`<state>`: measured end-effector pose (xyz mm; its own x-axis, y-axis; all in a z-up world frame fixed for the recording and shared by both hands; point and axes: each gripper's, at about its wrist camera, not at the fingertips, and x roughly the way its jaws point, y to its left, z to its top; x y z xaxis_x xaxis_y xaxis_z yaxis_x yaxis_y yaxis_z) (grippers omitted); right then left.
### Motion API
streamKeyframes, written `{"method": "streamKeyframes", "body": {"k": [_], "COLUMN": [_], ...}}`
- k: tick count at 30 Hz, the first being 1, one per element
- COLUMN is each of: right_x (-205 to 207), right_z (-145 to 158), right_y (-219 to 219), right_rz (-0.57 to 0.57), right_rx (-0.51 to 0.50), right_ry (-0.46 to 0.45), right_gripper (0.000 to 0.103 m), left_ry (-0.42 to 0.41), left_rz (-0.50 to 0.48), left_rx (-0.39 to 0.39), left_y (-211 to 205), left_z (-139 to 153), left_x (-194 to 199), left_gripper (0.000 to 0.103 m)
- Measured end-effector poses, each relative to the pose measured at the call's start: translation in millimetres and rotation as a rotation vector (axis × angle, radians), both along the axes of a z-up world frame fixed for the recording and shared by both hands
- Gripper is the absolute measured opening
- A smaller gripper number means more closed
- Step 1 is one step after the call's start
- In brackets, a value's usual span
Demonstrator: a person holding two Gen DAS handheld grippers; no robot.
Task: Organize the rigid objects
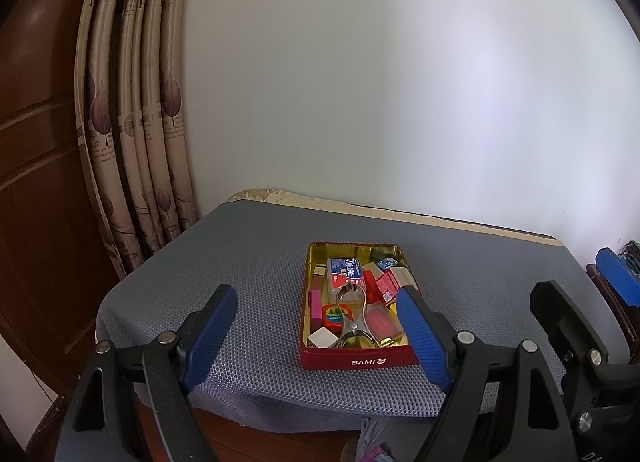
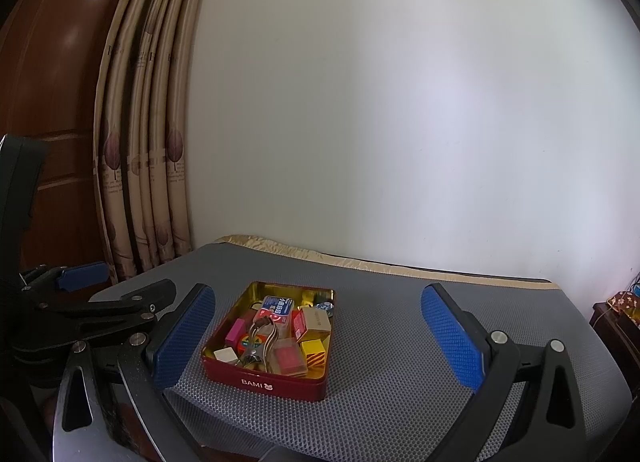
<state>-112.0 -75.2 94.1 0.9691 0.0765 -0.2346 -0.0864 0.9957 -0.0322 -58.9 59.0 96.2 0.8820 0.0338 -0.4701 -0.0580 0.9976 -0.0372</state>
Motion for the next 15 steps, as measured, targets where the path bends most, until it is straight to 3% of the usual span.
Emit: {"method": "streamKeyframes", "body": {"k": [15], "right_x": [-2.3], "right_z": [-6.6], "right_y": [-4.5], "right_rz": [0.014], "right_rx": [0.003], "right_ry": [0.002], "right_gripper": [0.102], "left_ry": [0.02], "left_rz": [-0.035], "left_rx": [-0.012], "left_y": [1.6], "left_z": [-3.4], "left_x": [5.8], "left_gripper": [0.085]}}
